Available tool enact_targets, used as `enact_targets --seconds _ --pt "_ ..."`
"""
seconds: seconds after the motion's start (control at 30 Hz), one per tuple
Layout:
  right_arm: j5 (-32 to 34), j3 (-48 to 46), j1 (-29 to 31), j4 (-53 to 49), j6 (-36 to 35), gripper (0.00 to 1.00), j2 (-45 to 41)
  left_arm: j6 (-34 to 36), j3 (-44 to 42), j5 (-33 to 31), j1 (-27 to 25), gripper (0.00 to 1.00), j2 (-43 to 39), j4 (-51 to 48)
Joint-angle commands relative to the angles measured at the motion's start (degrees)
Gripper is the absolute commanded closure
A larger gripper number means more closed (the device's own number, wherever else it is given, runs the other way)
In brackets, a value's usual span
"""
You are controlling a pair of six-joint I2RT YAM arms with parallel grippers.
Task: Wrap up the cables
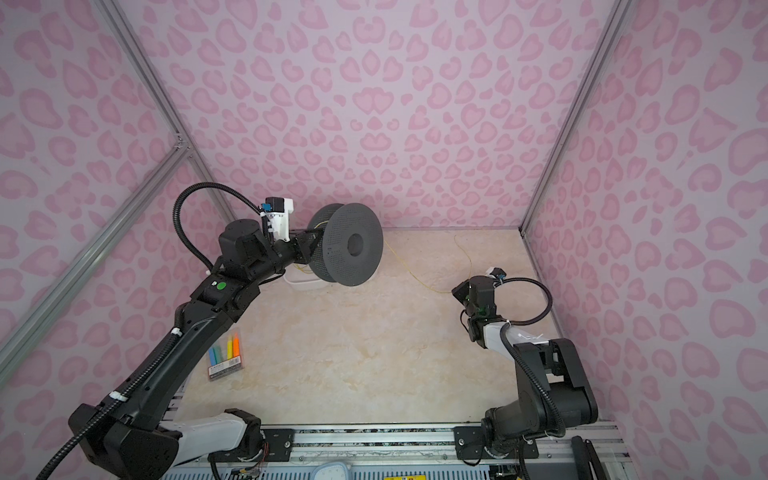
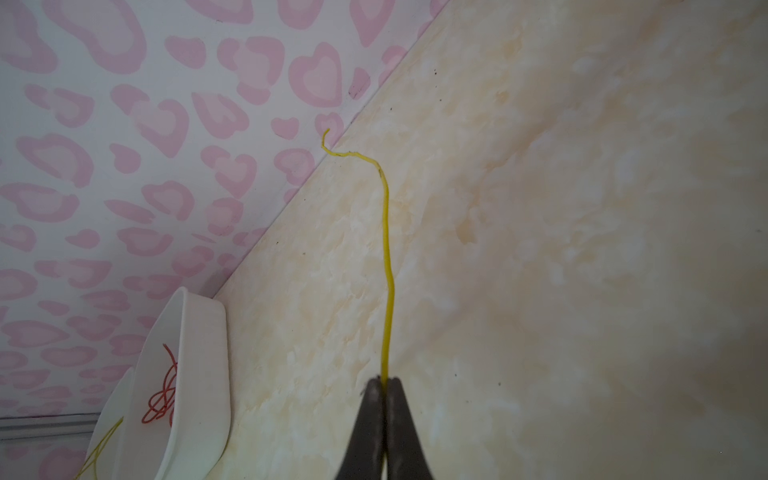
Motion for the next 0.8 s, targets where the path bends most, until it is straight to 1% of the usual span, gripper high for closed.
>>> enact_targets --seconds 0.0,0.17,0.3,0.47,0.53,0.77 --pt "5.8 -0.9 2.9 -0.2 -1.8 1.0 -1.7 -5.7 1.0 -3.5 0.2 0.96 1.2 11.3" --pt "11.0 -1.1 9.0 -3.8 -4.2 1.0 -6.1 -9.0 0.7 -11.1 0.2 0.96 3.7 14.4" --pt "15.1 -1.1 13.9 -7.1 -6.3 1.0 -9.9 -11.9 0.8 -17.2 0.2 0.96 5.8 15.2" --pt "19.1 0.0 21.7 -10.1 -8.7 1.0 -13.5 -15.5 0.9 -22.2 0.0 0.96 8.8 16.6" --pt "22.1 1.4 25.8 -12.1 -10.9 1.0 -14.6 -16.2 1.5 -24.5 0.0 0.96 10.2 16.6" --pt "27.9 7.2 37.5 -15.7 -17.0 1.0 -17.0 -15.4 5.0 -31.7 -1.0 0.96 14.3 14.4"
